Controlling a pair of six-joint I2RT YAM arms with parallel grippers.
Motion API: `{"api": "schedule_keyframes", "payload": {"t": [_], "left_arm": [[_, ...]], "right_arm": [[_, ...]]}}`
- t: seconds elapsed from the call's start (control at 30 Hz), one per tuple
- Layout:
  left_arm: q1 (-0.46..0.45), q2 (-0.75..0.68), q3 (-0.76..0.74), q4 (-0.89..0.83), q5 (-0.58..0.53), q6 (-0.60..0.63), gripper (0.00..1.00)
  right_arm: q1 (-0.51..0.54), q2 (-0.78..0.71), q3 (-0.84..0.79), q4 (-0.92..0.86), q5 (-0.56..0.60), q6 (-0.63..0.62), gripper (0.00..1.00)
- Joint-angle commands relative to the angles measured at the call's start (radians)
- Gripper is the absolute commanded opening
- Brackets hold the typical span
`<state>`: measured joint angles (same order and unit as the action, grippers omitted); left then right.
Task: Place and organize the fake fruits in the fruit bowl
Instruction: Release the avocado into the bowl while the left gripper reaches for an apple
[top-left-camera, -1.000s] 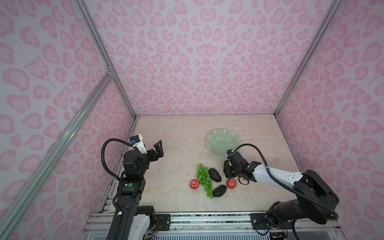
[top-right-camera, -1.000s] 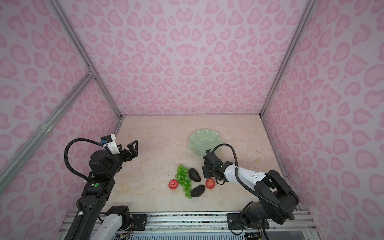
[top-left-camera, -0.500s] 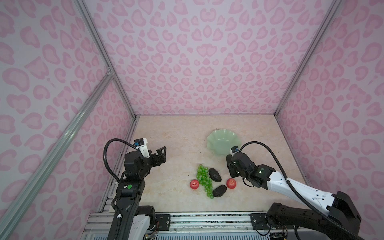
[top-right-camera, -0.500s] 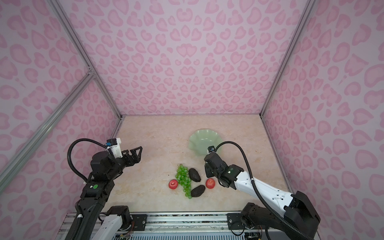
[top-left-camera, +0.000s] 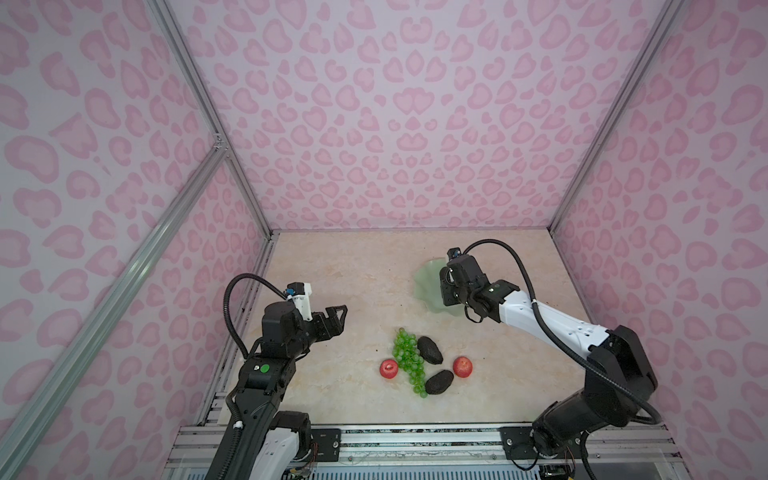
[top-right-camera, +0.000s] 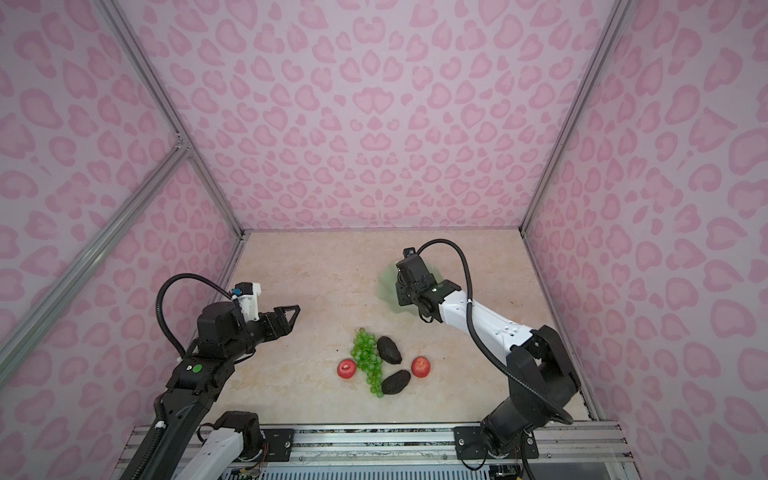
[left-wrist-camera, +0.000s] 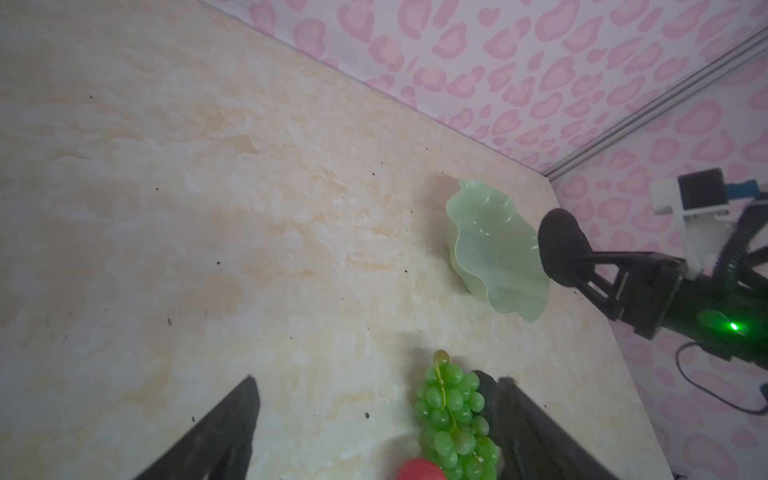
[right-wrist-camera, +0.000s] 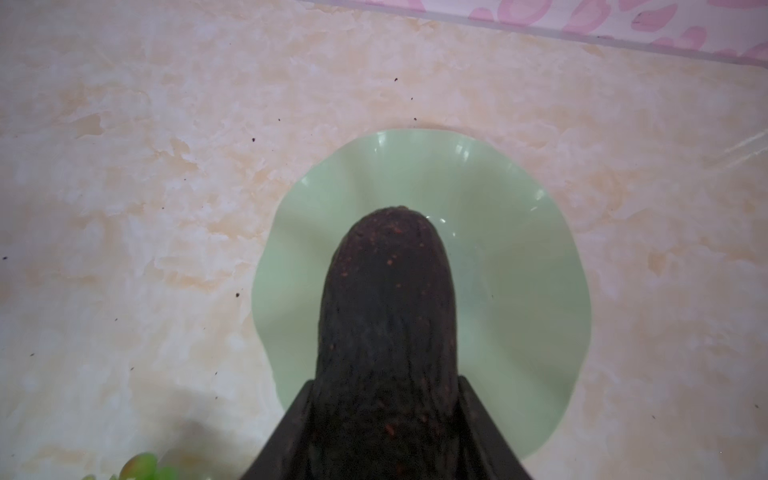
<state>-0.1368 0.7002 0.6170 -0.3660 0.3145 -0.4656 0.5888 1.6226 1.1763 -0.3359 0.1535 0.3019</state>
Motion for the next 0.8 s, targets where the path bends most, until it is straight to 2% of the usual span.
{"api": "schedule_keyframes", "payload": {"t": [0.0,0.17,0.37,0.47,0.57,0.77], "left_arm": [[-0.058,-0.004,-0.025,-0.032,-0.019,-0.057,0.87],[-0.206,-0.037,-0.073,-0.058,-0.116,-0.097,0.86],[-0.323,-0.054,-0.113,-0.056,-0.155,-0.153,0.85],[-0.388,-0.057,-0.126,-0.051,-0.196,-0.169,0.85],[-0.445,-0.044,-0.137,-0.038,-0.23,-0.187,0.85],[-0.546,0.018,-0.145,-0.004,-0.29,-0.211,0.85]], "right_arm": [[-0.016,0.115,0.067,0.038,-0.043,-0.032,0.36],[-0.032,0.278,0.16,0.04,-0.047,-0.029,0.36],[-0.046,0.395,0.196,0.032,-0.042,-0.012,0.38],[-0.049,0.411,0.187,0.047,-0.045,-0.002,0.46],[-0.05,0.402,0.187,0.046,-0.063,0.007,0.58],[-0.05,0.242,0.144,0.064,-0.046,0.017,0.8]]}}
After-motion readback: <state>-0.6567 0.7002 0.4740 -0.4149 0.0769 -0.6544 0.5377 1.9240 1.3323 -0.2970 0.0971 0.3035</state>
